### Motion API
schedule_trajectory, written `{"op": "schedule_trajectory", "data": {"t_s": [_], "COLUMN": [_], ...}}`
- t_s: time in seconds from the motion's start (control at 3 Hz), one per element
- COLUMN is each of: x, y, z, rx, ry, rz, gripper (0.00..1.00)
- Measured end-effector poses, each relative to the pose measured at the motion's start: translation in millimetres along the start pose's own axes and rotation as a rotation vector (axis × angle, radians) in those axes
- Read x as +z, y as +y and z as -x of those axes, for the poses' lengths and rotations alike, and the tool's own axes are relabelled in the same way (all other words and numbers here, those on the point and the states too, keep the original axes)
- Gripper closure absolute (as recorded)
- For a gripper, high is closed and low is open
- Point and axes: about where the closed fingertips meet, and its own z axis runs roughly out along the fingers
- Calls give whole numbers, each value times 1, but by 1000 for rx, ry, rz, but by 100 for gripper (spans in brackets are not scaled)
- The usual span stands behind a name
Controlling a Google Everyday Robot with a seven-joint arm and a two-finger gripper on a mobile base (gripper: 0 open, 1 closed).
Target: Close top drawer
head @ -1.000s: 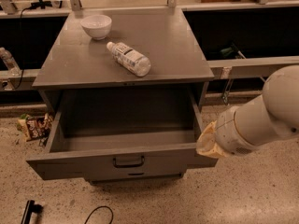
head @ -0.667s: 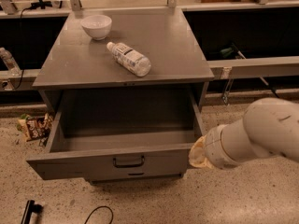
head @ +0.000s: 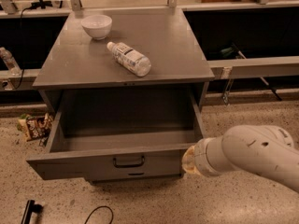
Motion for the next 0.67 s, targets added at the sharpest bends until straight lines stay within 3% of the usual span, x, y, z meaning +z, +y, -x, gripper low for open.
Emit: {"op": "schedule_trajectory", "data": {"t_s": [0.33,0.67], "x": [21,28], "y": [-7,-42], "z": [-1,3], "rx": [-22,-80], "ry": [-1,-14], "rz": [-67,-208], "gripper": [100,100]}}
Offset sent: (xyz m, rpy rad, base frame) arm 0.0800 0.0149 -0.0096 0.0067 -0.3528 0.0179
